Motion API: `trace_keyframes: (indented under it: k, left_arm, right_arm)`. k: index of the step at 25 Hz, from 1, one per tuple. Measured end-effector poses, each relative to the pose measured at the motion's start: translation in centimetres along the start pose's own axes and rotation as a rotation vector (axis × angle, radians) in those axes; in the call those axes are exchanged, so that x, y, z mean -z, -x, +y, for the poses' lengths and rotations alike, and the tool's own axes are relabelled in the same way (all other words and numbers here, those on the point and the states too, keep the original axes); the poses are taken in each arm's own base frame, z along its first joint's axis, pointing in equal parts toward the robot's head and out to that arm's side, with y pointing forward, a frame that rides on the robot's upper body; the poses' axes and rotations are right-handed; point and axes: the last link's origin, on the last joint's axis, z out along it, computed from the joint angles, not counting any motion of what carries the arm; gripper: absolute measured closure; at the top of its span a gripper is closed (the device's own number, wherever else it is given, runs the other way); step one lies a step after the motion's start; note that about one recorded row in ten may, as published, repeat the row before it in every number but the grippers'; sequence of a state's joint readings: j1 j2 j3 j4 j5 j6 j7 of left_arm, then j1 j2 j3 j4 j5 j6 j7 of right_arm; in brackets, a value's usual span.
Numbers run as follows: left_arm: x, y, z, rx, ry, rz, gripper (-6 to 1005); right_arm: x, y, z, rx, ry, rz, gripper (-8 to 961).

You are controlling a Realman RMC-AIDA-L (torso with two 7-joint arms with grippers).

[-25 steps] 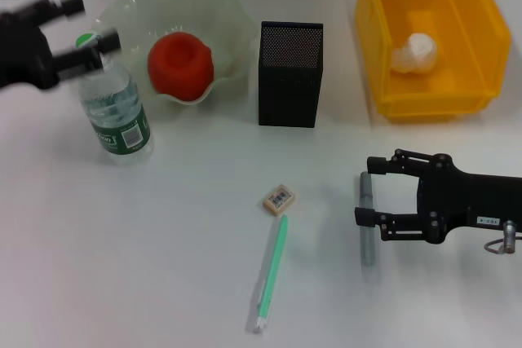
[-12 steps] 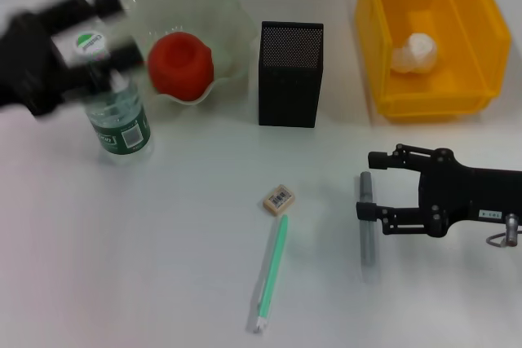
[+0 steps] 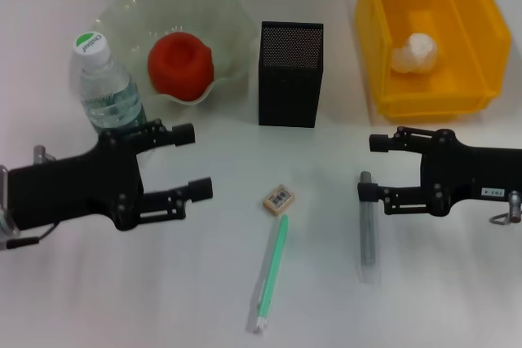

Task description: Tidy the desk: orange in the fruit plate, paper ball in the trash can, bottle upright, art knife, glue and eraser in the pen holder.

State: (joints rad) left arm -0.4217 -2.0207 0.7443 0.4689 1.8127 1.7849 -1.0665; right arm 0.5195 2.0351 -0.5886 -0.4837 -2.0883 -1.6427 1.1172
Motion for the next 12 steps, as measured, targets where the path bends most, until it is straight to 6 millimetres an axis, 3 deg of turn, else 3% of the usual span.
trace_keyframes:
  k: [12]
  left_arm:
    - [-0.9, 3.4, 0.2, 0.008, -0.037, -0.155, 200]
  right_arm:
    - [-0.9, 1.5, -0.7, 0.033, 0.065, 0.053, 127]
